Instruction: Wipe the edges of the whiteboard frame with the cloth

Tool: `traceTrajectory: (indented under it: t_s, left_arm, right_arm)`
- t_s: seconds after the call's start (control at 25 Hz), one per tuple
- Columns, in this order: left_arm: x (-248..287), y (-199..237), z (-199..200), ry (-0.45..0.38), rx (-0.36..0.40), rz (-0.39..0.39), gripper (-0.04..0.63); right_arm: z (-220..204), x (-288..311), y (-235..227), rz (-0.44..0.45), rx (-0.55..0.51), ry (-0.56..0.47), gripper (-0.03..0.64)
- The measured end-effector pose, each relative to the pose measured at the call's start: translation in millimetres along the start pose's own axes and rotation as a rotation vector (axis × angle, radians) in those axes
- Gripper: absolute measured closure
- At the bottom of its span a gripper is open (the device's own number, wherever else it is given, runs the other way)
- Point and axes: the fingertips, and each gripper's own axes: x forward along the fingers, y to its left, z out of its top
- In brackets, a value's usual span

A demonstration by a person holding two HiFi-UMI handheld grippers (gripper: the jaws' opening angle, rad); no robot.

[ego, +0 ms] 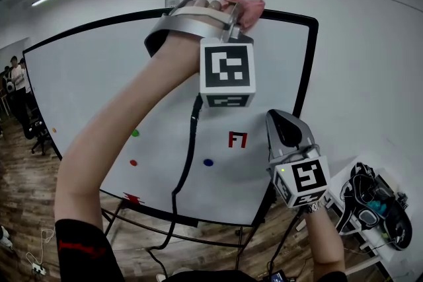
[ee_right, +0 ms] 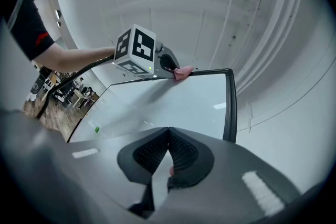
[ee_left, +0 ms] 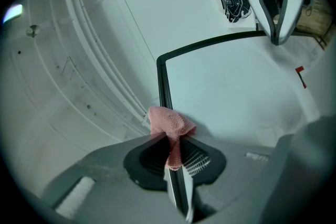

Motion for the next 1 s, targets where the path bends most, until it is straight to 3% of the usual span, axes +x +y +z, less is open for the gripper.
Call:
traceTrajectory:
  t_s: [1.0]
  left_arm:
    - [7, 11, 61, -0.058, -0.031, 0.016, 0.551]
  right_arm:
    - [-2, -33, -26, -0.06, -0.019, 0.033, 0.615]
